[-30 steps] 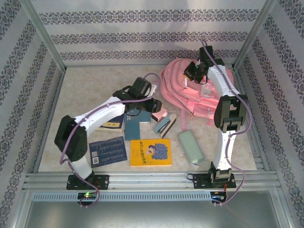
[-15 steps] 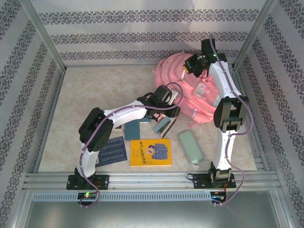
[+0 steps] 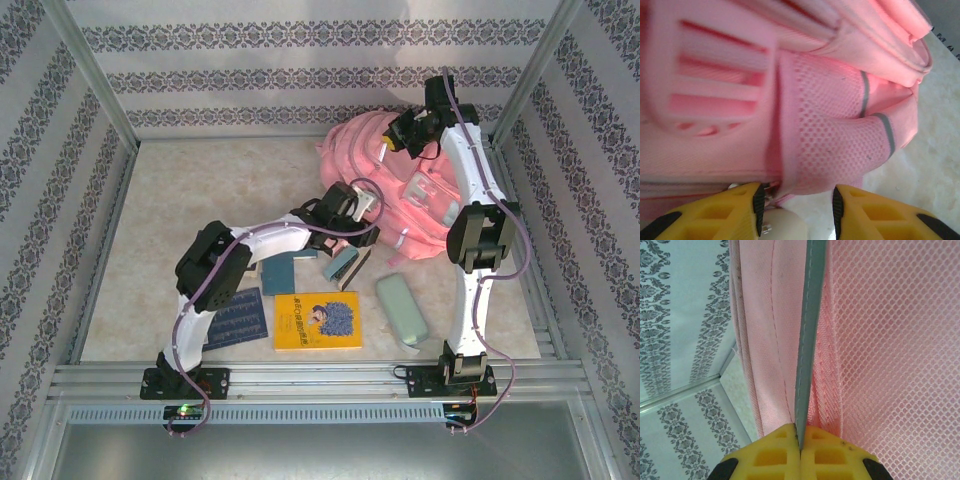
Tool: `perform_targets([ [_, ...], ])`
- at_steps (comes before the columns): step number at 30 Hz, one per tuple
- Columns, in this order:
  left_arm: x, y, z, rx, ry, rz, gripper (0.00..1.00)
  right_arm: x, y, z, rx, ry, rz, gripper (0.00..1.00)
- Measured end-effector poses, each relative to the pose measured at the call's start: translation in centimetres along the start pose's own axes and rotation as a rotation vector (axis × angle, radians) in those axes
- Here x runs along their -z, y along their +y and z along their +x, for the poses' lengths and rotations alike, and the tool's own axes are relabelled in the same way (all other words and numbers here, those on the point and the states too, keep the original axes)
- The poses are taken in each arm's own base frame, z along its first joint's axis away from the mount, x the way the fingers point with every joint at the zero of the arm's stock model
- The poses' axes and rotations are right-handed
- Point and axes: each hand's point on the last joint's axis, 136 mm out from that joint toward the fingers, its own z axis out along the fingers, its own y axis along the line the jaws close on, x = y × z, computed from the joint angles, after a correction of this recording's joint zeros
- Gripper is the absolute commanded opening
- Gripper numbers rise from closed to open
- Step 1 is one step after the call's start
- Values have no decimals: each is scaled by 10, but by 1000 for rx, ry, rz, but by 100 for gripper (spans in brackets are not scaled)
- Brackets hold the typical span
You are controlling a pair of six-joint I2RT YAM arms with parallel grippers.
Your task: Pack the student bag
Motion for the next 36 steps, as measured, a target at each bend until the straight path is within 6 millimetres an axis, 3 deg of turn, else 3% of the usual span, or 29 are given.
perform_targets([
  [5, 4, 11, 0, -6, 7, 27, 38, 2, 0, 4, 10, 27, -7, 0],
  [19, -15, 1, -1, -17, 38, 135, 34, -1, -1, 12, -1, 84, -21, 0],
  [22, -16, -4, 0, -10, 46, 167, 27, -1, 1, 13, -3, 89, -26, 0],
  [27, -17, -11, -1, 7, 48, 210, 1, -1, 1, 13, -5, 96, -29, 0],
  [36, -23, -17, -10, 44, 38, 249, 0, 3, -6, 4, -4, 80, -16, 2],
])
